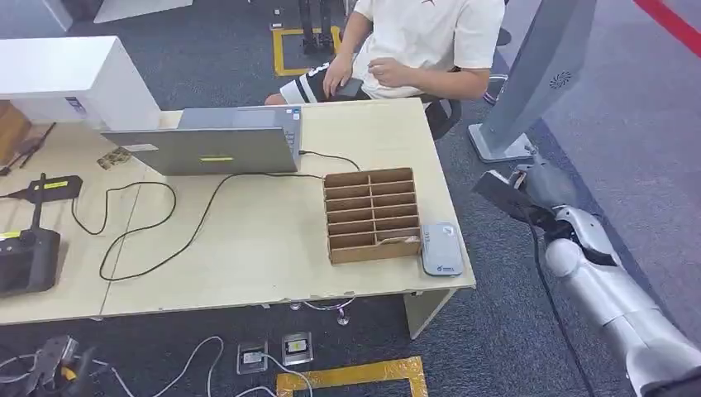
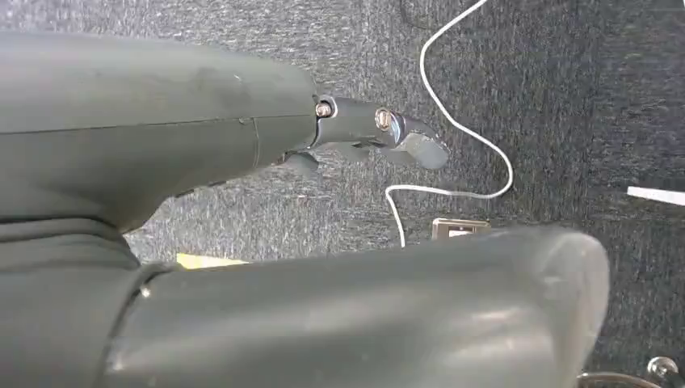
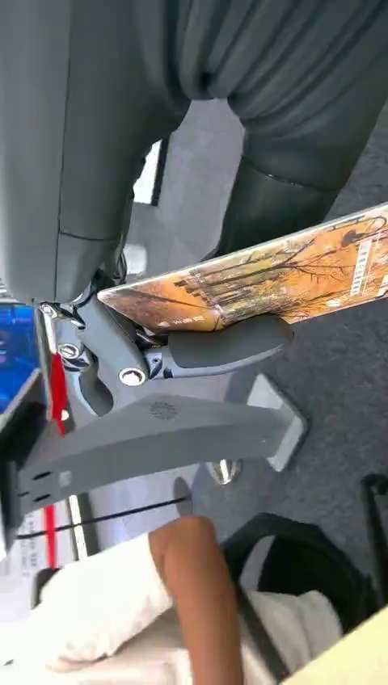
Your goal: Pass the card to the sensor for recognition and then transmit it.
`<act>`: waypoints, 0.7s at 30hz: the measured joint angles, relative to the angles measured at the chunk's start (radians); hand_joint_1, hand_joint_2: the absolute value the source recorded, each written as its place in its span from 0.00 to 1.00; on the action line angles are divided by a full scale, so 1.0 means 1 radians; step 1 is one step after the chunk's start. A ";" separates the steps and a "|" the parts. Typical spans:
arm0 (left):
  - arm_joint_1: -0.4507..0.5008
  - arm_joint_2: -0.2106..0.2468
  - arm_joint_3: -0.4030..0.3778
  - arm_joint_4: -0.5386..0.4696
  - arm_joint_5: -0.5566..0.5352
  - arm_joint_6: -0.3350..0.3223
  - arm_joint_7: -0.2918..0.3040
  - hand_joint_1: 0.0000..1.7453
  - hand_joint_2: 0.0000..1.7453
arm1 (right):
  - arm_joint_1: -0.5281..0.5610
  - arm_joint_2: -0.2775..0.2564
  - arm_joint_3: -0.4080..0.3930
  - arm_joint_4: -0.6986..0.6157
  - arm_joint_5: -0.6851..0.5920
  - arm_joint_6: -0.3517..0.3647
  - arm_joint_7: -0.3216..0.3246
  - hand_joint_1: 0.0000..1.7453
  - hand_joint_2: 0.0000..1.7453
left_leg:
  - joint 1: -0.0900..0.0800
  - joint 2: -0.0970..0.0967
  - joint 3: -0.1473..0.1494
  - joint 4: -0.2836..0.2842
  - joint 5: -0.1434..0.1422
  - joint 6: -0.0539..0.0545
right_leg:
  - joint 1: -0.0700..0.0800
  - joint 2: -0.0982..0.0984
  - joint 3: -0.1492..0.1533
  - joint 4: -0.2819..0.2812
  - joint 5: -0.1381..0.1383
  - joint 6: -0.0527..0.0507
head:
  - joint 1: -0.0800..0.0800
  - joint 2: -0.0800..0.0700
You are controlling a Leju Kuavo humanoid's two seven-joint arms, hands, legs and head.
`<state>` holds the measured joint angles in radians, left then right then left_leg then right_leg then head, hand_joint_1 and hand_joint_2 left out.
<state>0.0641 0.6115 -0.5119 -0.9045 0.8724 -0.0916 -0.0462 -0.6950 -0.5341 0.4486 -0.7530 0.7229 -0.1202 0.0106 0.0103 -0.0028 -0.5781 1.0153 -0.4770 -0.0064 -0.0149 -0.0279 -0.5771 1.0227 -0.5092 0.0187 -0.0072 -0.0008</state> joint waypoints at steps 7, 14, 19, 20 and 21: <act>-0.005 -0.022 0.029 0.023 -0.018 0.000 -0.037 0.00 0.00 | -0.254 -0.021 -0.022 0.000 0.060 0.039 -0.091 1.00 1.00 | -0.001 0.002 0.000 0.000 0.000 0.000 | -0.001 0.002 -0.001 0.001 0.001 0.000 | 0.000 0.000; -0.016 -0.042 0.045 0.037 -0.002 0.000 -0.038 0.00 0.00 | -0.444 0.063 0.019 0.026 0.117 0.052 -0.143 1.00 1.00 | 0.002 0.000 0.000 0.000 0.001 0.000 | 0.002 0.000 0.000 0.001 0.001 -0.001 | 0.000 0.000; -0.017 -0.051 0.046 0.049 0.026 0.002 -0.043 0.00 0.00 | -0.536 0.157 0.089 0.115 0.138 0.045 -0.153 1.00 1.00 | 0.002 0.000 -0.003 0.000 0.002 -0.001 | 0.002 0.000 -0.003 0.001 0.001 -0.001 | 0.000 0.000; -0.018 -0.051 0.045 0.049 0.037 0.001 -0.043 0.00 0.00 | -0.545 0.176 0.100 0.125 0.140 0.045 -0.157 1.00 1.00 | 0.002 0.000 -0.003 0.000 0.001 -0.001 | 0.002 0.000 -0.002 0.001 0.001 -0.001 | 0.000 0.000; -0.018 -0.051 0.045 0.049 0.048 -0.002 -0.043 0.00 0.00 | -0.549 0.195 0.114 0.133 0.146 0.045 -0.161 1.00 1.00 | 0.002 0.000 -0.003 0.000 0.001 -0.001 | 0.003 0.000 -0.003 0.001 0.001 -0.001 | 0.002 0.000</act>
<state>0.0464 0.5604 -0.4673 -0.8553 0.9205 -0.0934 -0.0889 -1.2442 -0.3396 0.5623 -0.6196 0.8686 -0.0748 -0.1499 0.0127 -0.0029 -0.5809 1.0153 -0.4755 -0.0073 -0.0123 -0.0279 -0.5796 1.0237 -0.5084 0.0180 -0.0057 -0.0008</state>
